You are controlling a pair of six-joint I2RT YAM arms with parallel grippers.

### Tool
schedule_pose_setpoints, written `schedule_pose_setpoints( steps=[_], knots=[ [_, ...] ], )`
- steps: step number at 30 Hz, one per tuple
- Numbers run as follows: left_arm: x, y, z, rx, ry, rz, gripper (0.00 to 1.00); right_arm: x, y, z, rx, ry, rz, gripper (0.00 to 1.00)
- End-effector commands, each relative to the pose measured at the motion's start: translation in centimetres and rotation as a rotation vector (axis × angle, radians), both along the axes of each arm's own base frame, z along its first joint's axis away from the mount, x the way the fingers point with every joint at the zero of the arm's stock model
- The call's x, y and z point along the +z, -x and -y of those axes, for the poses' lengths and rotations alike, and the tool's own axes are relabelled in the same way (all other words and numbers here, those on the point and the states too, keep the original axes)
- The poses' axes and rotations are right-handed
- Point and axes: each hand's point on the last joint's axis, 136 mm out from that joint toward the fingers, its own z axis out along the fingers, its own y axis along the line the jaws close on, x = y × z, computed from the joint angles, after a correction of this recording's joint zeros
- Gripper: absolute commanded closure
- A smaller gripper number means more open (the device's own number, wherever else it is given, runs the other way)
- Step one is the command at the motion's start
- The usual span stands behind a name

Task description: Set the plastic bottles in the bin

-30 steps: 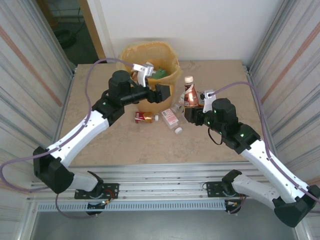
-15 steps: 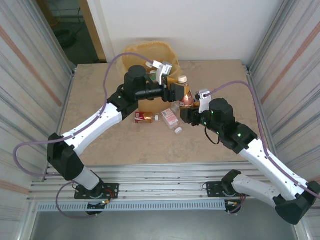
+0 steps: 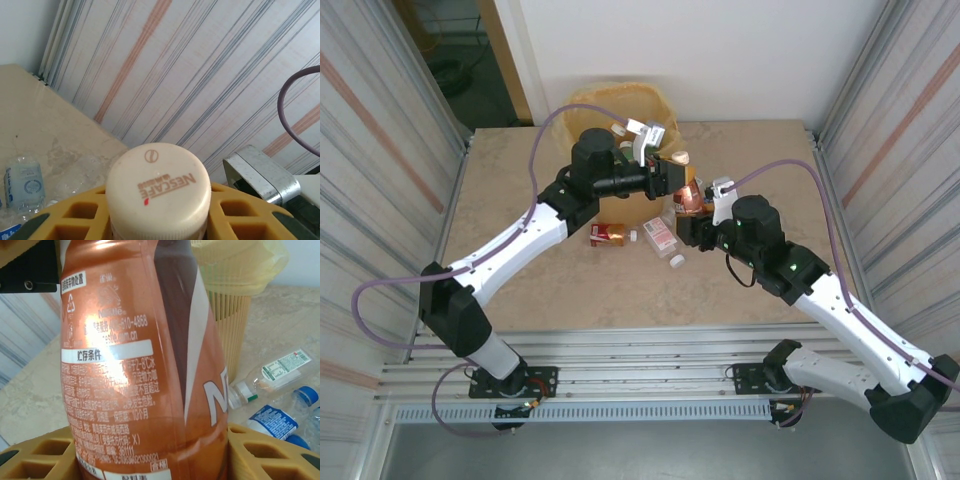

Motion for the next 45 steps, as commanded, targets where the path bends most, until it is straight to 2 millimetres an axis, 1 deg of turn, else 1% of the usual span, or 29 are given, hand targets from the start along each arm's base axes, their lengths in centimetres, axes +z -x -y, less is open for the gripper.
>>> schedule_pose_setpoints(
  steps=[1, 2, 3, 7, 13, 20, 23, 27, 32, 34, 38, 41, 45],
  knots=[
    [2.8, 0.6, -0.5, 0.0, 0.016, 0.091, 0.86, 1.8, 0.0, 0.1, -0.001, 0.007, 0.052, 0.21],
    [3.2, 0.6, -0.6, 0.005, 0.014, 0.102, 0.88, 2.0, 0.0, 0.2, -0.004, 0.01, 0.058, 0.07],
    [3.5, 0.5, -0.9, 0.013, 0.009, 0.112, 0.9, 2.0, 0.1, 0.4, -0.009, 0.013, 0.059, 0.02],
    [5.3, -0.3, -2.5, 0.066, -0.006, 0.167, 0.95, 2.2, 0.3, 1.2, -0.034, 0.015, 0.073, 0.02],
    [9.3, -2.9, -6.2, 0.215, -0.026, 0.285, 0.97, 2.3, 0.6, 2.6, -0.09, -0.01, 0.088, 0.02],
    [13.4, -7.1, -11.0, 0.38, -0.032, 0.362, 0.97, 1.8, 0.7, 4.4, -0.177, -0.012, 0.077, 0.02],
    [14.0, -9.5, -13.3, 0.467, -0.061, 0.375, 0.97, 1.6, 0.8, 5.0, -0.202, -0.011, 0.073, 0.02],
    [13.3, -12.5, -15.7, 0.544, -0.105, 0.348, 0.97, 1.3, 0.8, 5.6, -0.23, -0.012, 0.065, 0.02],
    [10.7, -16.1, -17.9, 0.593, -0.169, 0.266, 0.96, 0.7, 0.8, 6.0, -0.255, -0.002, 0.047, 0.02],
    [9.6, -17.1, -18.5, 0.6, -0.198, 0.239, 0.95, 0.5, 0.7, 6.1, -0.261, 0.0, 0.041, 0.02],
    [7.0, -18.9, -19.1, 0.599, -0.257, 0.176, 0.93, 0.2, 0.7, 6.0, -0.263, 0.001, 0.031, 0.02],
    [5.0, -19.8, -19.2, 0.592, -0.295, 0.131, 0.93, 0.1, 0.6, 5.9, -0.264, 0.002, 0.028, 0.02],
    [2.5, -20.6, -19.1, 0.583, -0.341, 0.063, 0.9, 0.1, 0.4, 5.8, -0.265, 0.003, 0.024, 0.02]
  ],
)
